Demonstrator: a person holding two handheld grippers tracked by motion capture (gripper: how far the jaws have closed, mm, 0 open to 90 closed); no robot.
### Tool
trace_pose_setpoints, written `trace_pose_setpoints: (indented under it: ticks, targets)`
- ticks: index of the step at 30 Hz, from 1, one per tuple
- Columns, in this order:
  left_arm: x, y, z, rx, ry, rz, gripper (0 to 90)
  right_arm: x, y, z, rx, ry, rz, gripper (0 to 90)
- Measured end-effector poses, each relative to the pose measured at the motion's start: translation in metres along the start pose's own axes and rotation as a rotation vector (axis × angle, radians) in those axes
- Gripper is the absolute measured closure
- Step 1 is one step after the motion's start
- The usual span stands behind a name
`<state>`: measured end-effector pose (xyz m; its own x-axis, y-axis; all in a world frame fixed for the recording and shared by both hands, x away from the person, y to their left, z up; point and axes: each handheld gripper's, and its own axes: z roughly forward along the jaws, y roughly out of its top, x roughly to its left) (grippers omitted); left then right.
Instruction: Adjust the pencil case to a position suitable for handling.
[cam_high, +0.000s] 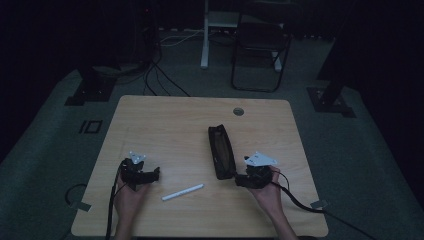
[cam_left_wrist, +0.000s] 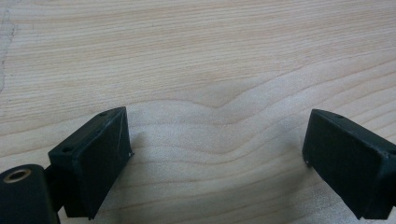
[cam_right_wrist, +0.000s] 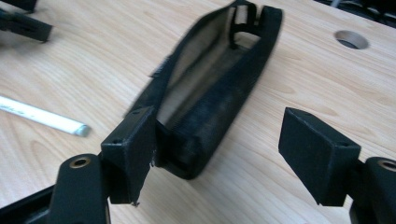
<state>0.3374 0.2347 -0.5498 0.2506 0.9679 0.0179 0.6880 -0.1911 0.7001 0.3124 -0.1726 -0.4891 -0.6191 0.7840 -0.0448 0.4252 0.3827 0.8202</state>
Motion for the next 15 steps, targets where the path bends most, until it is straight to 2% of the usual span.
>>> trace_pose_setpoints:
  ticks: [2,5,8,11,15]
  targets:
    - [0.0,0.0,0.0,0.0,-0.001,0.0,8.0,-0.006,-0.002,-0.003,0.005,-0.02,0.016,28.7]
    - [0.0,0.0,0.0,0.0,0.0,0.0,8.0,-0.007,-0.001,-0.006,-0.013,-0.002,0.033,28.7]
    - [0.0,0.0,0.0,0.0,0.001,0.0,8.1,0.0,0.003,-0.006,-0.036,0.026,0.037,27.5]
    - [0.0,0.0,0.0,0.001,0.001,0.0,8.1,0.008,0.007,-0.004,-0.057,0.045,0.021,25.4]
    - [0.0,0.0,0.0,0.001,0.0,0.0,8.0,0.018,0.007,0.006,-0.04,0.052,0.005,23.1]
